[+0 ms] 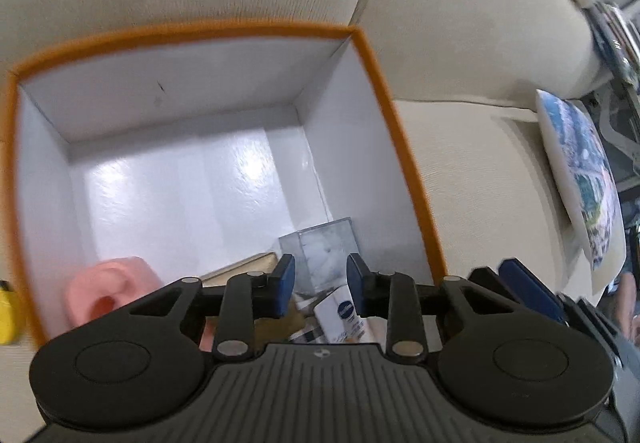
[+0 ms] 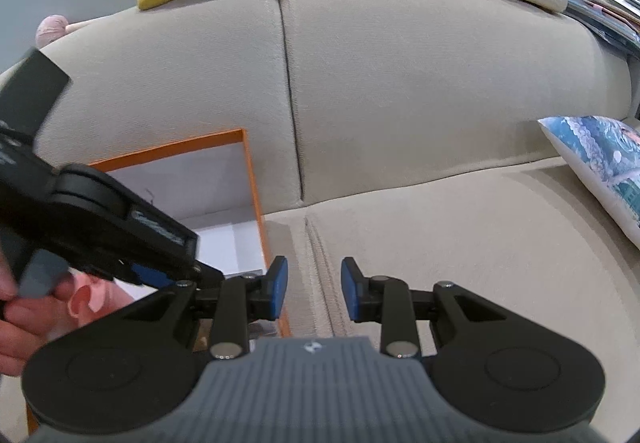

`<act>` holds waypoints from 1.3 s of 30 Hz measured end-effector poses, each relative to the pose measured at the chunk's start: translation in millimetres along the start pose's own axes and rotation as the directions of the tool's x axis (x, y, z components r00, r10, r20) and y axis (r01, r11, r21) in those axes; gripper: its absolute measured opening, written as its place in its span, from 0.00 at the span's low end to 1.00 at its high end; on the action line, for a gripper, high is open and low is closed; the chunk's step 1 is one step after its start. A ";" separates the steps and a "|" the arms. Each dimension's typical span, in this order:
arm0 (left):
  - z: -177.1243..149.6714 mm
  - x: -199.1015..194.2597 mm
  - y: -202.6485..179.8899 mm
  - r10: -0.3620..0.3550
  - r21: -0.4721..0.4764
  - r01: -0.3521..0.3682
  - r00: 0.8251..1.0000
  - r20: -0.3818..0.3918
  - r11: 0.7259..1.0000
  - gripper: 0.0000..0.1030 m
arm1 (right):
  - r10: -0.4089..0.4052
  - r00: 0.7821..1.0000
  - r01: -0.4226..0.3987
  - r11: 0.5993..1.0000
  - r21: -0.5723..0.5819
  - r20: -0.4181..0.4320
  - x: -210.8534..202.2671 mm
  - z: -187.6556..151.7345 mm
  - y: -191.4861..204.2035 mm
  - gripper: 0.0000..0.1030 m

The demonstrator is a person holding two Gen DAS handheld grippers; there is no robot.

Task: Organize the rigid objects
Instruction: 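Open the left tool to drop the clear cube box into the shoebox, then withdraw both tools from the shoebox back to the sofa seat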

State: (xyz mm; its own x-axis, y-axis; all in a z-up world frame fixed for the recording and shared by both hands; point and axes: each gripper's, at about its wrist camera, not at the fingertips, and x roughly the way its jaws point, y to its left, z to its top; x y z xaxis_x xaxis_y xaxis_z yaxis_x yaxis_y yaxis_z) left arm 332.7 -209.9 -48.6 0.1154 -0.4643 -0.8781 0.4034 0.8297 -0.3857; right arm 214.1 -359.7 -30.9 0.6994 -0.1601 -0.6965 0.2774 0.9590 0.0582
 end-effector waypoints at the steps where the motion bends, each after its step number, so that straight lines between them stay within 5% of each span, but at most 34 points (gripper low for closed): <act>1: -2.6 -8.2 1.3 -0.002 0.009 0.002 1.000 0.015 1.000 0.34 | 0.013 1.000 -0.013 1.000 -0.002 0.003 -3.4 -0.3 1.8 0.30; 7: -23.5 -63.2 20.7 0.063 0.032 -0.068 0.988 0.140 0.997 0.34 | 0.124 0.992 -0.125 0.987 -0.104 -0.015 -9.7 4.3 25.1 0.28; 10: -35.6 -84.4 34.3 0.107 0.021 -0.113 0.976 0.189 0.993 0.34 | 0.157 0.985 -0.169 0.960 -0.222 -0.070 2.3 9.3 43.5 0.18; 16: -60.3 -118.7 75.6 0.137 -0.095 -0.115 0.954 0.266 0.989 0.34 | 0.122 0.979 -0.183 0.876 -0.446 -0.163 41.4 21.1 71.4 0.14; 22: -82.7 -131.9 124.8 0.200 -0.203 -0.146 0.940 0.277 0.968 0.34 | 0.048 0.980 -0.167 0.720 -0.674 -0.191 92.1 17.9 96.5 0.06; 28: -96.6 -121.3 160.3 0.222 -0.272 -0.155 0.946 0.237 0.950 0.34 | 0.000 0.966 -0.194 0.669 -0.718 -0.260 118.1 12.5 101.8 0.00; 34: -112.8 -115.6 183.8 0.219 -0.300 -0.151 0.953 0.208 0.942 0.34 | -0.021 0.954 -0.212 0.656 -0.724 -0.299 117.7 6.0 105.9 0.00; 39: -125.1 -129.4 195.6 0.226 -0.297 -0.154 0.948 0.225 0.943 0.34 | 0.002 0.965 -0.185 0.716 -0.673 -0.263 103.3 15.7 108.1 0.00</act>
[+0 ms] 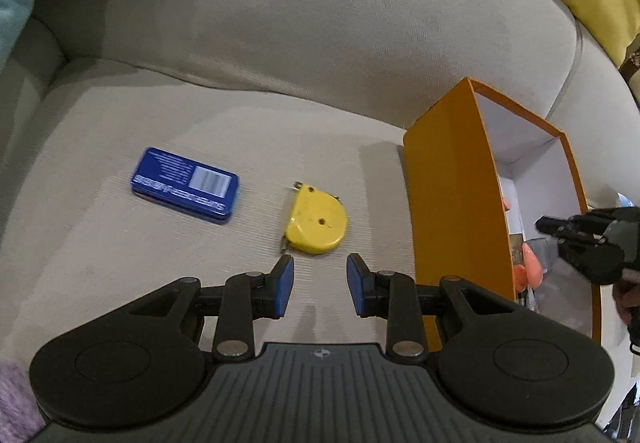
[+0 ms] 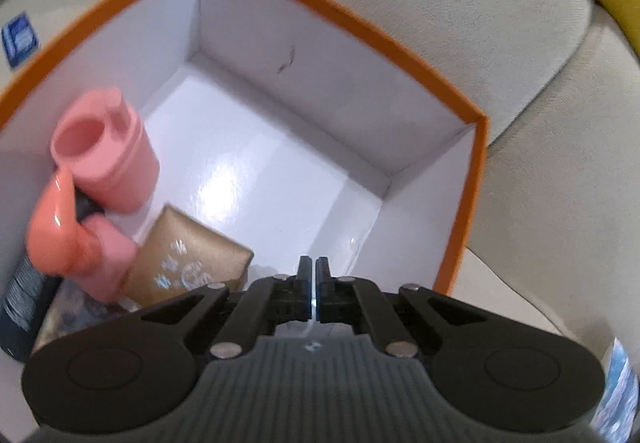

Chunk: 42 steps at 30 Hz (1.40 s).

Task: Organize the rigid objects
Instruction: 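Withdraw both tools from the shoebox back to the sofa seat, then grasp the blue SUPER DEER tin with the left tool while the right tool grasps the yellow tape measure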

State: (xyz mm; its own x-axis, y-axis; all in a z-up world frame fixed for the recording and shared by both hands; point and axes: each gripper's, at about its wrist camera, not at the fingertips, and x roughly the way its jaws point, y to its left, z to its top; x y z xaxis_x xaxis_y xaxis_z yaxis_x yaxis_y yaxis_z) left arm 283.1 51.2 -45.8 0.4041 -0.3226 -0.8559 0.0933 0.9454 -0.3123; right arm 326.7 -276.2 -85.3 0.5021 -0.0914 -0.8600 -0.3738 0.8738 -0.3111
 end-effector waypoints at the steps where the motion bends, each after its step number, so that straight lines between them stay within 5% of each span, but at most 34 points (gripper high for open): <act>1: -1.1 -5.6 4.3 -0.002 0.005 0.002 1.000 0.011 1.000 0.34 | 0.000 1.000 0.000 1.000 0.021 0.024 -9.6 2.5 0.8 0.00; 5: -3.7 -26.8 29.2 0.014 0.009 -0.015 0.999 0.049 1.000 0.34 | 0.052 0.986 -0.069 0.992 0.102 0.161 -59.1 17.3 13.6 0.03; 11: -8.7 -39.0 60.5 0.100 0.066 -0.104 0.993 0.060 0.992 0.35 | 0.218 0.920 -0.283 0.944 0.167 0.324 -109.0 44.7 63.5 0.07; 14: -10.7 -35.9 68.2 0.104 0.065 -0.110 0.990 0.096 0.992 0.40 | 0.296 0.893 -0.369 0.913 0.176 0.337 -109.6 58.4 100.1 0.22; 16: -8.8 -26.0 70.3 0.116 0.064 -0.122 0.989 0.093 0.991 0.41 | 0.306 0.898 -0.379 0.904 0.200 0.316 -99.5 66.0 124.9 0.33; 21: -2.3 2.5 64.1 0.183 0.133 -0.198 0.976 0.117 0.971 0.42 | 0.330 0.921 -0.383 0.864 0.327 0.206 -55.4 84.9 163.2 0.44; 24: 2.4 16.5 53.8 0.229 0.187 -0.254 0.962 0.146 0.949 0.51 | 0.285 0.944 -0.329 0.853 0.406 0.166 -38.5 86.8 170.5 0.67; 27: 9.4 24.1 50.9 0.238 0.195 -0.275 0.952 0.193 0.941 0.63 | 0.284 0.950 -0.311 0.835 0.455 0.128 -17.7 95.7 174.8 0.69; 29: 17.5 28.2 58.8 0.204 0.147 -0.232 0.961 0.186 0.961 0.68 | 0.279 0.955 -0.293 0.830 0.475 0.101 -5.2 100.6 175.7 0.69; 31: 25.2 34.1 77.7 0.190 -0.001 -0.192 0.970 0.154 0.981 0.69 | 0.280 0.956 -0.283 0.820 0.498 0.084 5.7 102.9 174.5 0.70; 34: 30.4 41.9 105.4 0.183 -0.196 -0.153 0.973 0.142 0.969 0.70 | 0.286 0.957 -0.270 0.804 0.530 0.055 21.0 102.8 172.1 0.72; 37: 32.9 52.5 118.3 0.192 -0.252 -0.157 0.974 0.120 0.955 0.70 | 0.284 0.958 -0.256 0.817 0.517 0.024 33.5 105.5 179.4 0.73; 42: 34.5 65.2 121.4 0.202 -0.241 -0.163 0.968 0.146 0.957 0.72 | 0.220 0.975 -0.208 0.893 0.399 0.018 35.1 115.3 201.9 0.69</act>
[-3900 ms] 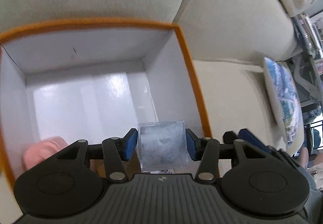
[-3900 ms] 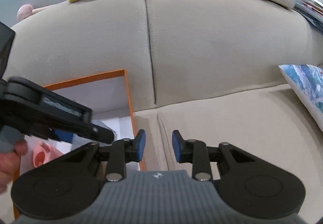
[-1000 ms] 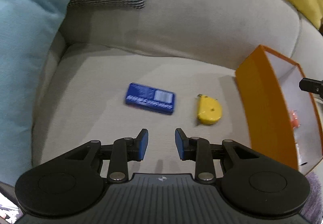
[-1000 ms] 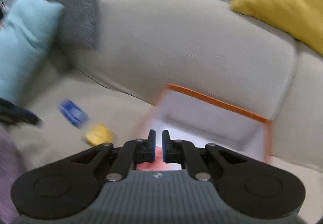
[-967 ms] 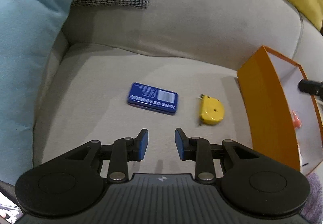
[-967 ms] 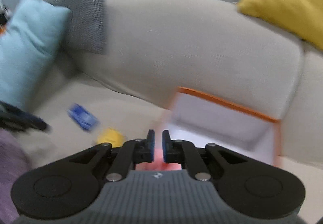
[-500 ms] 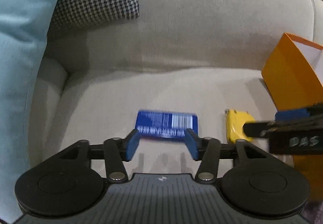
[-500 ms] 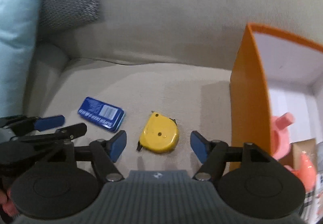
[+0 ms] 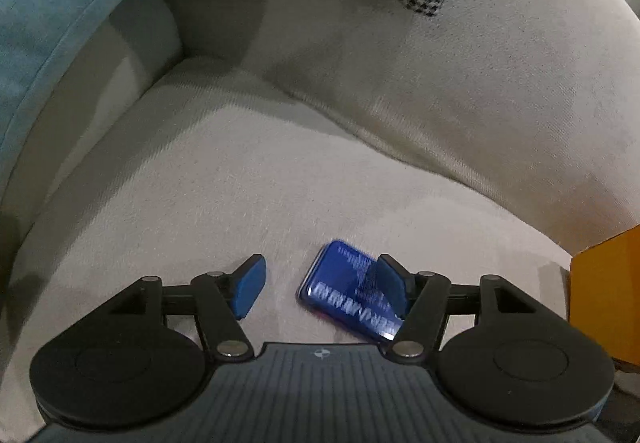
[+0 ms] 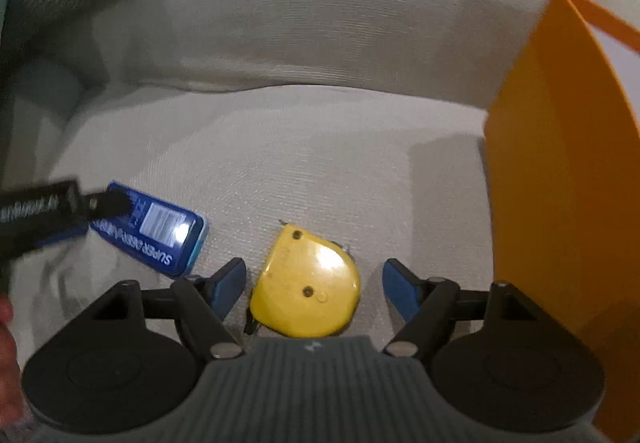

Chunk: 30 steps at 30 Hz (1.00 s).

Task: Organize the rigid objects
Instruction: 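Grasp the blue SUPER DEER tin with the left tool while the right tool grasps the yellow tape measure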

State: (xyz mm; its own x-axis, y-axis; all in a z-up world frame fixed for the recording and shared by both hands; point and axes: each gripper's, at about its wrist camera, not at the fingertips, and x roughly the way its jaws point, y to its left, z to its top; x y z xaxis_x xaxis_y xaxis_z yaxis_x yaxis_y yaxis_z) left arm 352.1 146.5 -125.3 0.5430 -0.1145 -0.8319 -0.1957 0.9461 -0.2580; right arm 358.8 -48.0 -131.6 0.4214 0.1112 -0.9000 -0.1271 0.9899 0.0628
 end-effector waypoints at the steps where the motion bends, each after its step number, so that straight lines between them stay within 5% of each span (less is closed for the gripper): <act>1: -0.4 1.4 -2.0 0.001 0.011 -0.001 1.000 0.010 1.000 0.71 | -0.005 1.000 0.005 1.000 -0.023 0.010 -0.9 -0.9 3.8 0.62; 5: 2.1 8.0 -10.5 -0.049 0.046 0.048 0.999 0.020 0.998 0.43 | -0.010 0.999 0.014 0.995 -0.102 0.037 -3.3 -4.0 16.9 0.54; 8: -1.8 4.5 -10.3 -0.054 0.074 0.053 0.998 0.021 0.996 0.36 | -0.010 0.999 0.014 0.994 -0.106 0.037 -6.3 -5.3 13.6 0.53; 18: -12.3 -13.5 6.1 -0.092 0.022 0.095 0.990 -0.111 0.995 0.26 | 0.032 0.999 -0.027 0.990 -0.138 0.033 -9.6 -10.3 24.0 0.52; 25: -22.5 -21.6 14.6 -0.148 0.044 0.170 0.937 -0.316 0.984 0.19 | 0.081 0.997 -0.081 0.983 -0.162 -0.007 -21.2 -24.2 13.5 0.52; 30: -27.2 -40.8 11.0 -0.124 0.174 0.174 0.957 -0.263 0.969 0.19 | 0.102 0.995 -0.103 0.980 -0.171 -0.015 -30.3 -38.3 10.0 0.52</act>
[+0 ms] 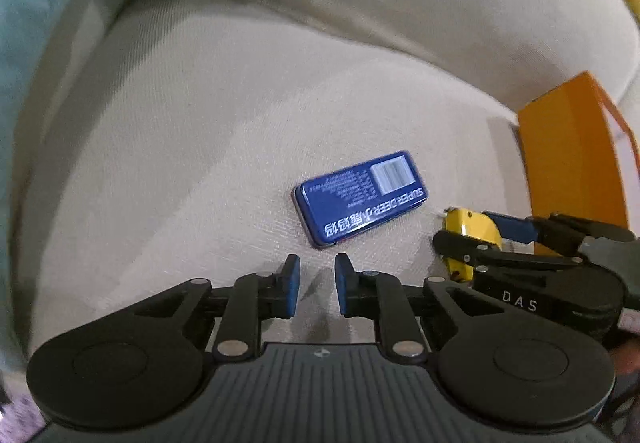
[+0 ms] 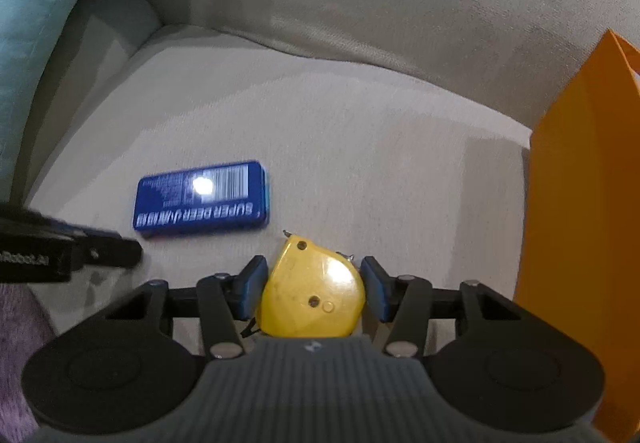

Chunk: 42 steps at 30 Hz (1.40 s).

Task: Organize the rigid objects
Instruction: 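Grasp the blue SUPER DEER tin with the left tool while the right tool grasps the yellow tape measure, then lift the blue tin and yellow tape measure and carry them over the shoebox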

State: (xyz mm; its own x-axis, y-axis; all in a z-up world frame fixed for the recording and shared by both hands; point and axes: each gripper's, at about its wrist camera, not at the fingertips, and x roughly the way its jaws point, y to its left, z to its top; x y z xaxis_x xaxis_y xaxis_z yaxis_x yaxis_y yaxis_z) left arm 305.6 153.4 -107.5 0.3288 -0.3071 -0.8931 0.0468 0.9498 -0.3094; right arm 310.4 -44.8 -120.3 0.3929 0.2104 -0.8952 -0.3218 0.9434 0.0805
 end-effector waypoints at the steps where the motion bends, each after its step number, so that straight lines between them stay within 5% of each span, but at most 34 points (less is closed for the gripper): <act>1: 1.9 -5.8 -0.1 -0.016 0.029 0.016 1.000 0.026 0.999 0.23 | 0.004 1.000 -0.004 1.000 0.016 -0.001 -2.1 -0.9 -2.8 0.52; 6: 16.5 -13.0 -14.9 0.010 0.258 -0.041 0.992 0.122 0.965 0.47 | 0.013 1.000 -0.014 0.998 0.058 0.019 -7.6 2.2 -12.8 0.51; 8: 17.7 -6.3 -26.5 0.008 0.380 -0.051 0.993 0.114 0.923 0.58 | 0.023 0.999 -0.025 0.997 0.067 0.035 -8.6 4.2 -15.5 0.51; 14: 17.5 29.4 -57.7 0.038 0.628 -0.072 0.997 0.067 0.775 0.68 | 0.040 0.999 -0.041 0.995 0.089 0.009 -2.3 2.5 -22.2 0.52; 17: 21.3 41.5 -61.6 0.033 0.663 -0.053 0.999 0.042 0.747 0.71 | 0.045 0.999 -0.046 0.995 0.092 0.016 -0.1 2.4 -24.6 0.51; 20: 19.2 48.7 -59.6 0.028 0.660 -0.036 0.999 0.023 0.750 0.71 | 0.043 0.999 -0.044 0.993 0.109 0.007 0.4 0.3 -26.0 0.61; 28: 13.3 50.6 -65.1 0.048 0.630 -0.064 0.998 0.042 0.774 0.60 | 0.045 0.999 -0.044 0.990 0.137 -0.004 12.1 -1.3 -18.2 0.63; 31: 15.3 50.3 -67.0 0.072 0.561 -0.079 0.997 0.035 0.824 0.57 | 0.015 1.000 -0.018 0.993 0.118 0.019 11.7 -4.4 -13.3 0.55; 38: 11.7 42.3 -59.1 0.100 0.324 -0.110 0.994 0.047 0.940 0.51 | 0.034 0.998 -0.041 0.988 0.146 0.053 6.2 -10.5 -16.3 0.54; 42: 5.1 25.5 -51.2 0.071 0.224 -0.085 0.995 0.066 0.971 0.50 | 0.053 0.994 -0.069 0.985 0.161 0.098 -15.8 -11.9 -19.5 0.54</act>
State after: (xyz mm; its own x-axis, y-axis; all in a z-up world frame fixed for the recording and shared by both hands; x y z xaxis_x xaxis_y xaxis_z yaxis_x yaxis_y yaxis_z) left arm 316.4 97.2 -112.8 0.3933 -0.2339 -0.8891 0.2288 0.9616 -0.1518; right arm 300.2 -69.6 -113.0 0.4577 0.2844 -0.8424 -0.2054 0.9557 0.2111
